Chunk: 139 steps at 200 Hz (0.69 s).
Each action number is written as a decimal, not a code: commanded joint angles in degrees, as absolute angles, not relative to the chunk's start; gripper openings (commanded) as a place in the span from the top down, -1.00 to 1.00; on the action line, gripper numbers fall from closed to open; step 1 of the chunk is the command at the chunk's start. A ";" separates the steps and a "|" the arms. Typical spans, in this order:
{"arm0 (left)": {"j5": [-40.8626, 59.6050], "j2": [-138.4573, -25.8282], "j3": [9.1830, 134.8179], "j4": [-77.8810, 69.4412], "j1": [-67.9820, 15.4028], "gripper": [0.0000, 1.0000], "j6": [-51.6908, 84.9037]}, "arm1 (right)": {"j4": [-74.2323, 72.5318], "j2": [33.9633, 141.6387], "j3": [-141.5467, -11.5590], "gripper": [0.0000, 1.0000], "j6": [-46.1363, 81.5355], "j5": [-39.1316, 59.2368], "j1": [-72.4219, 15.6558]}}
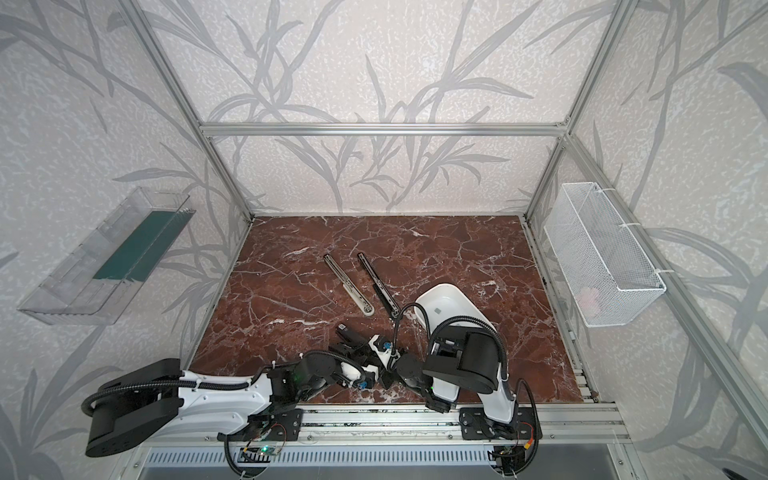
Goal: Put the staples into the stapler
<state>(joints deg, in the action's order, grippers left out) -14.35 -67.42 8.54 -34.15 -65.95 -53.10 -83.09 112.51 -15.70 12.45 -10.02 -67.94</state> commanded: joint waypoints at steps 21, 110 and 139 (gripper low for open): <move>-15.38 -71.77 10.40 -40.10 -66.17 0.05 -53.41 | -80.44 112.77 -15.96 0.85 13.13 -8.90 -67.68; -24.83 -95.59 11.22 -81.03 -66.15 0.04 -59.64 | -80.48 114.60 -15.40 0.87 13.34 -6.33 -67.77; -23.19 -95.90 10.99 -80.90 -66.03 0.03 -58.64 | -80.50 114.69 -15.11 0.87 12.90 -7.12 -67.76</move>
<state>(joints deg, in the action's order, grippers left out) -23.64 -96.14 9.15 -70.65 -66.41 -58.26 -83.07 112.90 -15.57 12.47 -15.33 -65.17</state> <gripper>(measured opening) 0.486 0.173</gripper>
